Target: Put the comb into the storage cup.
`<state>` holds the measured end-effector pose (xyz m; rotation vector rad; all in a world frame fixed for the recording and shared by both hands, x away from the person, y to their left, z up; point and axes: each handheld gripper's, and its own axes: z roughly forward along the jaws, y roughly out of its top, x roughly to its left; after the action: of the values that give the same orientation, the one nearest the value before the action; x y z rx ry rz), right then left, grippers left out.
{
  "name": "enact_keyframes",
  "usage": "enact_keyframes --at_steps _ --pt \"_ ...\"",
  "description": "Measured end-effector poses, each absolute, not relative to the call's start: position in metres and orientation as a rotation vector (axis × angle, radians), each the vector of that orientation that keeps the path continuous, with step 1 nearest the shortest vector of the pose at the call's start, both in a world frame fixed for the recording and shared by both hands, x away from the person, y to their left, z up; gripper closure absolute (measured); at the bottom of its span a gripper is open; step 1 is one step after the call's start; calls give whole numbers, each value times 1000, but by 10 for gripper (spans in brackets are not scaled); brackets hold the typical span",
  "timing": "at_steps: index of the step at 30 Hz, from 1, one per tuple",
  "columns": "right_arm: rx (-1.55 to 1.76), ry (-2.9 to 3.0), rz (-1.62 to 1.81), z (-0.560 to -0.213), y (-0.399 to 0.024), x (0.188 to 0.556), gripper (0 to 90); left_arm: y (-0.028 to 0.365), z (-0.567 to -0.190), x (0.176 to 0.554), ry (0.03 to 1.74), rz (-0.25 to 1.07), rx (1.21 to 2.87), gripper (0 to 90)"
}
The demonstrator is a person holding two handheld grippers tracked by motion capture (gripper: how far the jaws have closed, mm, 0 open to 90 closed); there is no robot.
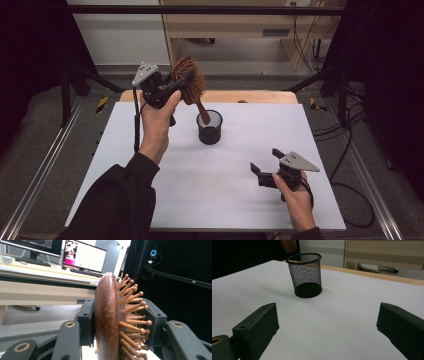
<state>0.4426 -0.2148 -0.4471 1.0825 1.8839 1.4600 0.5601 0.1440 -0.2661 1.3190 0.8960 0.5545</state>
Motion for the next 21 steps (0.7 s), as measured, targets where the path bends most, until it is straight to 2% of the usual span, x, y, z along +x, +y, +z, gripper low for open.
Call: enact_keyframes --at_steps 21 --pt "1071 1893 1457 -448 -214 443 41 120 -284 581 899 582 1342 516"
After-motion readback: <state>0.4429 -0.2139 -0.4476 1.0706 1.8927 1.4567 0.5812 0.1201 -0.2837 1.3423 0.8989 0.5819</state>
